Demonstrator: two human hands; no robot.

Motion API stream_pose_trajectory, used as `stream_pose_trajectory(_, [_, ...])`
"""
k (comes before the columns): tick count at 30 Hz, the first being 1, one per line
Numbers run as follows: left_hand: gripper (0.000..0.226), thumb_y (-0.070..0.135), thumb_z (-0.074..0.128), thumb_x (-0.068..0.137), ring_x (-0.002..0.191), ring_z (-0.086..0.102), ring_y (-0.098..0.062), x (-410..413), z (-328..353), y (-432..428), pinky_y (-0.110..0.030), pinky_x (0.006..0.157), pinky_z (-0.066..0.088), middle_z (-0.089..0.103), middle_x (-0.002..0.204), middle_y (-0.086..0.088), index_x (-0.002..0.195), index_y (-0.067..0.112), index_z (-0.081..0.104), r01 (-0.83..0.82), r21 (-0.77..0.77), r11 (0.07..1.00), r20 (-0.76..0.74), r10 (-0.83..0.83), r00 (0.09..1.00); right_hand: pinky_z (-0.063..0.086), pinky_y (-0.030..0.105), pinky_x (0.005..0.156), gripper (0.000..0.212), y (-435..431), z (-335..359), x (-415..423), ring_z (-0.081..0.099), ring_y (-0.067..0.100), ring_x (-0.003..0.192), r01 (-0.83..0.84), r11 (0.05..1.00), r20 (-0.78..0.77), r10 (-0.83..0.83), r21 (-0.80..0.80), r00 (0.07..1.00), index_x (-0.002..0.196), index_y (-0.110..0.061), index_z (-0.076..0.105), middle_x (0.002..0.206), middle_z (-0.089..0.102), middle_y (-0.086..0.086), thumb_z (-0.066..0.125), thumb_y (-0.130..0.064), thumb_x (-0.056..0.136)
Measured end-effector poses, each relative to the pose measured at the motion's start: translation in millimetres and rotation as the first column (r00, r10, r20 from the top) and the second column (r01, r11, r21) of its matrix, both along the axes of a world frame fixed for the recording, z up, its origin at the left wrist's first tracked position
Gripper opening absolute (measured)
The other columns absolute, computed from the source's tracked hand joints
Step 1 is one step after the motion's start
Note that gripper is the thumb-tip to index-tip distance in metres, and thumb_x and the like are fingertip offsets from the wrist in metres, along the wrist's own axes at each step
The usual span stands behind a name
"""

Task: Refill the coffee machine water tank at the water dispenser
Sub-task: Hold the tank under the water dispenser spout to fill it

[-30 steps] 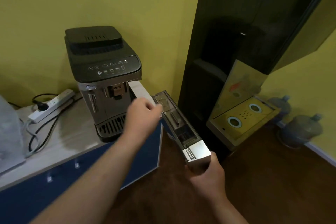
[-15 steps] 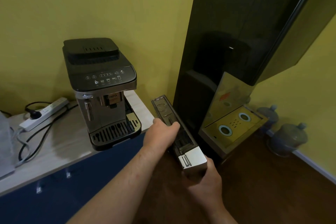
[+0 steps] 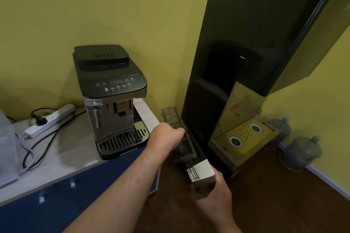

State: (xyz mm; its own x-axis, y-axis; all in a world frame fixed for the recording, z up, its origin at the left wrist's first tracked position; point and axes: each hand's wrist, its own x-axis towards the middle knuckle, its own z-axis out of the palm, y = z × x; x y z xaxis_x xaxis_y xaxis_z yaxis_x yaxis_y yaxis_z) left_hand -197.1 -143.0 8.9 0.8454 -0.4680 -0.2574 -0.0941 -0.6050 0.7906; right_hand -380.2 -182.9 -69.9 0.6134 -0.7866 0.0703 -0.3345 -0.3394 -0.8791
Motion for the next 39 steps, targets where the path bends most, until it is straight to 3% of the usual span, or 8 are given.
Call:
stream_pose_trajectory(3, [0.024,0.034,0.055,0.081,0.055,0.051,-0.019,0,0,5,-0.028,0.051,0.038,0.052,0.062,-0.001,0.067,0.015,0.052,-0.013,-0.067,0.998,0.046,0.016,0.999,0.039,0.013,0.084,0.101,-4,-3,0,0.050,0.007,0.107,0.020,0.999,-0.010,-0.020,0.028,1.000,0.135,-0.020,0.046,0.123,0.059,-0.001,0.089,-0.036,0.045])
stream_pose_trajectory(9, [0.017,0.031,0.059,0.085,0.070,0.058,-0.019,4,-15,31,-0.032,0.058,0.046,0.066,0.084,-0.008,0.090,0.016,0.061,0.017,-0.160,0.987,0.177,0.012,0.984,0.037,0.007,0.067,0.082,-20,-5,5,0.047,0.008,0.104,0.058,0.998,-0.035,-0.057,0.036,0.998,0.131,-0.018,0.048,0.116,0.057,-0.002,0.088,-0.012,0.060])
stream_pose_trajectory(15, [0.011,0.027,0.062,0.087,0.065,0.052,-0.013,18,-34,28,-0.029,0.054,0.039,0.059,0.076,0.001,0.083,0.018,0.058,-0.024,-0.162,0.986,0.197,0.056,0.979,0.053,0.036,0.091,0.074,-49,-11,23,0.057,0.017,0.111,0.074,0.997,-0.045,-0.075,-0.019,0.996,0.125,-0.021,0.050,0.110,0.058,-0.005,0.088,-0.018,0.061])
stream_pose_trajectory(19, [0.011,0.029,0.062,0.087,0.070,0.056,-0.012,37,-50,13,-0.027,0.057,0.041,0.062,0.079,0.001,0.086,0.018,0.060,-0.068,-0.115,0.991,0.200,0.090,0.976,0.053,0.028,0.082,0.067,-74,-15,41,0.060,0.016,0.104,0.086,0.996,-0.031,-0.085,0.007,0.996,0.120,-0.021,0.053,0.108,0.062,-0.004,0.087,-0.017,0.062])
stream_pose_trajectory(23, [0.011,0.028,0.063,0.088,0.070,0.055,-0.011,58,-66,-17,-0.026,0.054,0.037,0.061,0.079,0.003,0.083,0.020,0.057,-0.127,-0.068,0.990,0.187,0.137,0.973,0.055,0.036,0.085,0.065,-112,-18,68,0.061,0.019,0.102,0.081,0.995,-0.030,-0.079,0.064,0.996,0.118,-0.020,0.054,0.106,0.064,0.000,0.087,-0.014,0.061])
stream_pose_trajectory(32, [0.016,0.027,0.063,0.084,0.072,0.056,-0.009,105,-109,-88,-0.024,0.055,0.040,0.063,0.083,0.003,0.095,0.015,0.060,-0.280,0.049,0.959,0.164,0.269,0.949,0.056,0.034,0.084,0.067,-207,-24,125,0.061,0.015,0.101,-0.047,0.990,-0.028,0.051,0.129,0.998,0.119,-0.024,0.053,0.106,0.063,-0.006,0.084,-0.010,0.063])
stream_pose_trajectory(36, [0.020,0.028,0.066,0.083,0.075,0.059,-0.011,113,-135,-102,-0.026,0.059,0.044,0.065,0.086,0.003,0.099,0.017,0.062,-0.355,0.072,0.932,0.117,0.346,0.931,0.053,0.023,0.076,0.063,-239,-30,142,0.063,0.016,0.099,-0.114,0.985,-0.030,0.119,0.130,0.992,0.117,-0.023,0.053,0.104,0.064,-0.004,0.084,-0.010,0.063])
stream_pose_trajectory(39, [0.020,0.030,0.067,0.084,0.072,0.056,-0.005,113,-150,-106,-0.022,0.053,0.039,0.064,0.086,0.005,0.098,0.018,0.061,-0.381,0.097,0.919,0.094,0.373,0.923,0.056,0.033,0.084,0.065,-250,-36,152,0.062,0.018,0.103,-0.150,0.978,-0.046,0.158,0.144,0.986,0.119,-0.023,0.052,0.108,0.064,-0.002,0.084,-0.010,0.064])
